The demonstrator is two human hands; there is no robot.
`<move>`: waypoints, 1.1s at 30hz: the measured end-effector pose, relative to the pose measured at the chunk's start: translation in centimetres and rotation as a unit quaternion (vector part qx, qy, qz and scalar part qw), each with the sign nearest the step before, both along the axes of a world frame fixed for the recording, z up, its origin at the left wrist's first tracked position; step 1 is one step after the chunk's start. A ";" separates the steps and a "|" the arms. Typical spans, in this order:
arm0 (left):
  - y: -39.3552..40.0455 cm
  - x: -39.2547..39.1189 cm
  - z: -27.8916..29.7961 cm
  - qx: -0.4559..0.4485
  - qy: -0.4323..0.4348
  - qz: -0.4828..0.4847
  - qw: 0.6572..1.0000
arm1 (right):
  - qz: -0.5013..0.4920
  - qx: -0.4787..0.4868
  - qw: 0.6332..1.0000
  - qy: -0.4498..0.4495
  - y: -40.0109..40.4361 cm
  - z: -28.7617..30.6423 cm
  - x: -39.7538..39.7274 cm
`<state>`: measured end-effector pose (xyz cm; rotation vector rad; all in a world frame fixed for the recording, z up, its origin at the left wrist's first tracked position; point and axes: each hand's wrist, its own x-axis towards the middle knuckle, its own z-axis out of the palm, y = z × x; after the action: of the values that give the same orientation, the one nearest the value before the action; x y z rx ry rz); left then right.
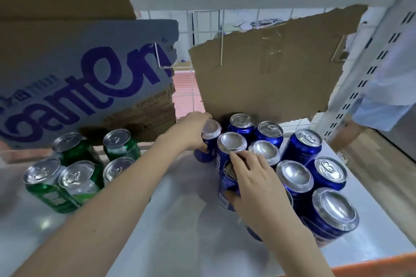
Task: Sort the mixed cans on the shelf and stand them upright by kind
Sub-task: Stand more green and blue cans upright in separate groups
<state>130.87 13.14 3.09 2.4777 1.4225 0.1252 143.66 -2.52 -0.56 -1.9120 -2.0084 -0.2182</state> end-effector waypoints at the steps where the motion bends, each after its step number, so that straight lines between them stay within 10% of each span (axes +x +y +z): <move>1: 0.1 0.3 -0.1 -0.006 0.001 0.002 1.000 | 0.000 0.005 1.000 0.000 0.0 -0.1 0.0; 11: -4.1 -0.9 0.2 0.131 0.120 0.012 0.984 | -0.028 0.025 0.999 -0.026 -1.3 0.1 -2.0; 17: -12.4 -8.8 -0.2 0.293 0.027 0.021 0.956 | -0.031 0.047 0.998 -0.004 -4.1 -0.4 -7.5; 24: -24.6 -23.2 -6.2 0.131 0.023 0.077 0.988 | -0.022 0.049 0.998 0.046 -10.7 -4.4 -21.0; 33: -35.1 -47.9 -8.4 0.133 0.064 0.267 0.952 | 0.081 -0.017 0.996 0.026 -17.1 -6.8 -40.7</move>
<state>82.94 -21.95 -5.27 2.2534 2.2366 0.2851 102.98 -19.60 -7.40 -1.7435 -2.1322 -0.0914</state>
